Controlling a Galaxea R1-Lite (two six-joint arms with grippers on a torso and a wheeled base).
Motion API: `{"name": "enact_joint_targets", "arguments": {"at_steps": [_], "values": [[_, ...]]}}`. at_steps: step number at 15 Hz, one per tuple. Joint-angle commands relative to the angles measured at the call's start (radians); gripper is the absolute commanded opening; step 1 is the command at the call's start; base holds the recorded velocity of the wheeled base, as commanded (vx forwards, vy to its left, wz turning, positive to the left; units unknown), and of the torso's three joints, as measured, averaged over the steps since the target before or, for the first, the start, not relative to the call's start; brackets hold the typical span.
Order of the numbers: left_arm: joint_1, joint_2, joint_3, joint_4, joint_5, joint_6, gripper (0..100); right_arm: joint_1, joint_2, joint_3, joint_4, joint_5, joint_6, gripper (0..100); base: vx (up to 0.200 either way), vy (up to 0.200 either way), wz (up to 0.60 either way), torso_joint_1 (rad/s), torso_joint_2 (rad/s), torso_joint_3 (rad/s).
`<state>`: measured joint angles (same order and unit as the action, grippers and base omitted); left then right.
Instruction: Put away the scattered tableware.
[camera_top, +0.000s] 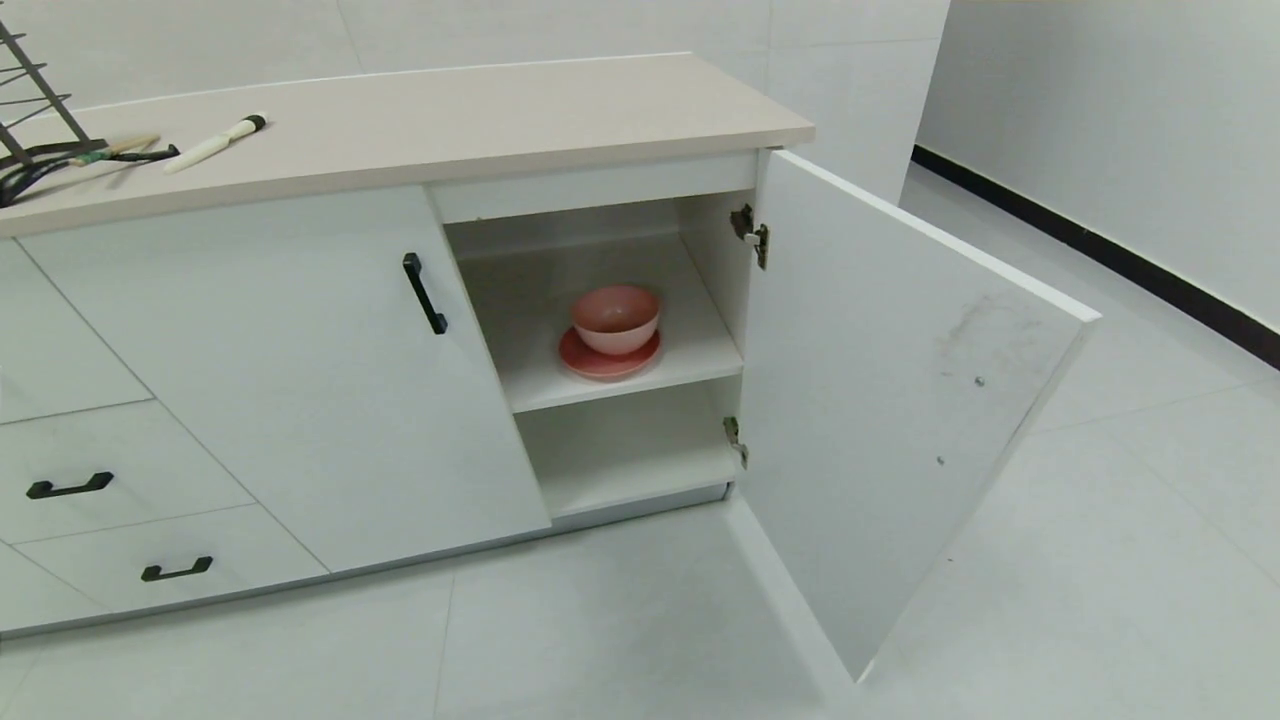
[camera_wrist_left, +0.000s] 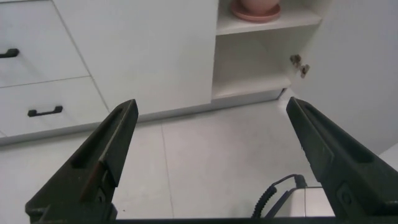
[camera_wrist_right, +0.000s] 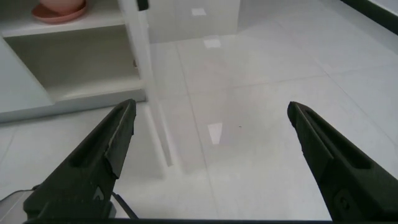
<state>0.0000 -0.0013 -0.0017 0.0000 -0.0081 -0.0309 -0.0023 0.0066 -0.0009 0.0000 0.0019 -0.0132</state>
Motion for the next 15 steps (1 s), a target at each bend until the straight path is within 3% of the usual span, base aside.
{"name": "enact_joint_targets", "arguments": {"at_steps": [1, 6, 7, 12, 15], "values": [[-0.002, 0.001, 0.000, 0.000, 0.000, -0.001, 100, -0.001, -0.007, -0.001, 0.000, -0.002, 0.001, 100, 0.000, 0.000, 0.60, -0.002, 0.00, 0.012], [-0.002, 0.001, 0.000, 0.000, 0.007, -0.003, 100, -0.001, -0.007, 0.001, 0.000, -0.002, 0.002, 100, 0.000, 0.000, 0.00, 0.000, 0.00, 0.000], [-0.002, 0.001, 0.000, 0.000, 0.007, -0.003, 100, -0.001, -0.005, 0.001, 0.000, -0.002, 0.006, 0, 0.000, 0.000, 0.00, 0.000, 0.00, 0.000], [-0.002, 0.001, 0.000, 0.000, 0.019, -0.004, 100, -0.001, -0.005, 0.001, 0.000, 0.001, 0.004, 0, 0.000, 0.000, 0.00, 0.000, 0.00, 0.000], [-0.002, 0.001, 0.000, 0.000, 0.023, -0.006, 100, -0.001, -0.005, 0.001, -0.003, -0.002, 0.006, 0, -0.200, 0.000, 0.00, 0.002, 0.00, 0.002]]}}
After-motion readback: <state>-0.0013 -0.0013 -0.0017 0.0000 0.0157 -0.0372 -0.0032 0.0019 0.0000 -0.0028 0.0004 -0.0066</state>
